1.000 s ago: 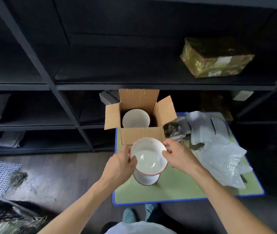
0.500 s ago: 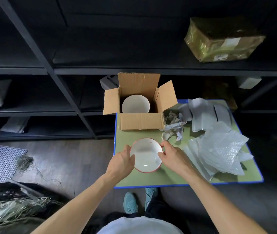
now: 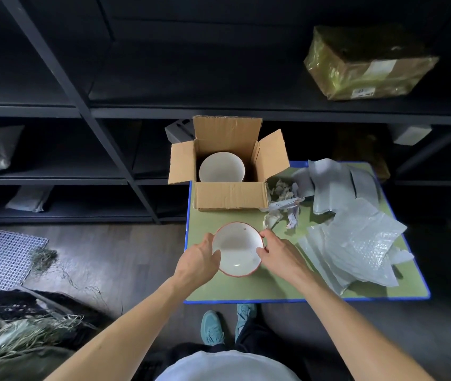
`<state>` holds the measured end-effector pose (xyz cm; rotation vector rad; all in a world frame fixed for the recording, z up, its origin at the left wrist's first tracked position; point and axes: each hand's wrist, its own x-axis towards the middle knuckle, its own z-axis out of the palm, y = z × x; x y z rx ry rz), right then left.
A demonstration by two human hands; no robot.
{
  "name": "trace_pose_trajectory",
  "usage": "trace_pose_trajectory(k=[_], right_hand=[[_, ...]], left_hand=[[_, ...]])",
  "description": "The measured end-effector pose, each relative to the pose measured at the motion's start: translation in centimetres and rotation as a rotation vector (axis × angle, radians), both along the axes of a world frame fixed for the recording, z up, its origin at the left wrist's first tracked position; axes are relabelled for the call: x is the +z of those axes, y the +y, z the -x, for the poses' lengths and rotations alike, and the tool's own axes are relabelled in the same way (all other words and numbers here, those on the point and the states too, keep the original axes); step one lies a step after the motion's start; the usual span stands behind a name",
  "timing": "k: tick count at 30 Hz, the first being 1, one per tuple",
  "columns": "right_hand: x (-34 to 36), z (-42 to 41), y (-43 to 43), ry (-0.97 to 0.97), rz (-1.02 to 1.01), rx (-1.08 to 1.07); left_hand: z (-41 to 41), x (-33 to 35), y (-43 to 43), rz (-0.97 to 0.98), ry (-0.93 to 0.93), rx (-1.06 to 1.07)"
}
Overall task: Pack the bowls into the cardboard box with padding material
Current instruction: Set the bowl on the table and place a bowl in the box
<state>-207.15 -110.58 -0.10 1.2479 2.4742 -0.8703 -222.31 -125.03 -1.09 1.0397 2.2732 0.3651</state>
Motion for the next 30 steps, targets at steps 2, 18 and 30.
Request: trace_pose_trajectory(k=[2, 18, 30], right_hand=[[0.0, -0.1, 0.1, -0.005, -0.013, 0.015], [7.1, 3.8, 0.1, 0.188, -0.43, 0.208], [8.0, 10.1, 6.6, 0.247, -0.429, 0.18]], left_hand=[[0.0, 0.0, 0.1, 0.012, 0.022, 0.006], [1.7, 6.7, 2.3, -0.474, 0.471, -0.06], [8.1, 6.9, 7.4, -0.226, 0.551, 0.09]])
